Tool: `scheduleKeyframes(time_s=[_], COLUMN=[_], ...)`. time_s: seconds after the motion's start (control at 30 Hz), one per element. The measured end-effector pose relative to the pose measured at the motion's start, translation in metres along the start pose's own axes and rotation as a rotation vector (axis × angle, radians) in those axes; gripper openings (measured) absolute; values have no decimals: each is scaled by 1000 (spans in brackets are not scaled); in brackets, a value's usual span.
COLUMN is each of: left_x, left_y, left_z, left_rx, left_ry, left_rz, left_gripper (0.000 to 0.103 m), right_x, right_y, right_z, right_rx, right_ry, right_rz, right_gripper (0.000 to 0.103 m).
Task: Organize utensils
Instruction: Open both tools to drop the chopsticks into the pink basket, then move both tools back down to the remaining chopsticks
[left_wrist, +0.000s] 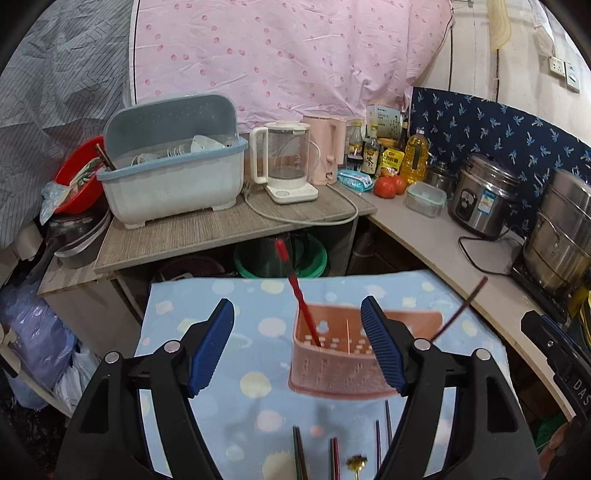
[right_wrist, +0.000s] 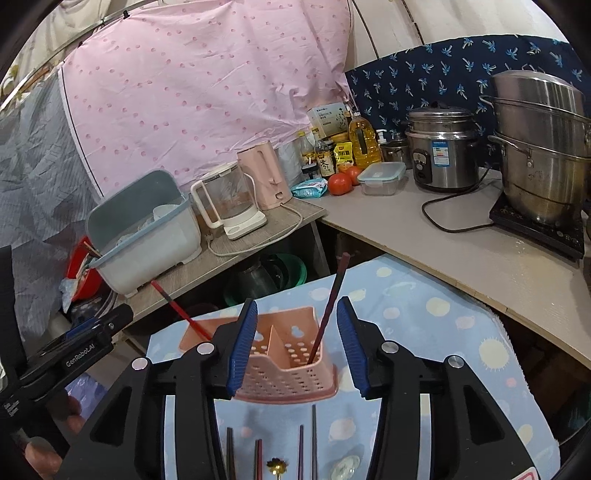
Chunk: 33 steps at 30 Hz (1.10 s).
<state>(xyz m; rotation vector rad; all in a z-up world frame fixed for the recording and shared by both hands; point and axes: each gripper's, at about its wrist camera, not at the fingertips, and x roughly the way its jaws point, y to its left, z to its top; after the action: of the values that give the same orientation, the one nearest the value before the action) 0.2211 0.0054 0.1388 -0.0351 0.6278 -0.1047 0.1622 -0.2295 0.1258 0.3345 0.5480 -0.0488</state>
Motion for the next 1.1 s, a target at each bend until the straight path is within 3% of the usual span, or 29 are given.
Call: scheduleKeyframes(time_s=[0.67, 1.1], left_x=[-43, -34], left_y=[-14, 13], left_z=[-126, -231], left_rx=[3, -20], left_ry=[209, 352], left_rz=[-66, -19], left_gripper=[69, 69], right_x=[-52, -44], right_y=[-20, -36], right_z=[-116, -204], right_rx=[-15, -54], right_ry=[166, 336], right_rz=[-13, -63], right_gripper=[45, 45])
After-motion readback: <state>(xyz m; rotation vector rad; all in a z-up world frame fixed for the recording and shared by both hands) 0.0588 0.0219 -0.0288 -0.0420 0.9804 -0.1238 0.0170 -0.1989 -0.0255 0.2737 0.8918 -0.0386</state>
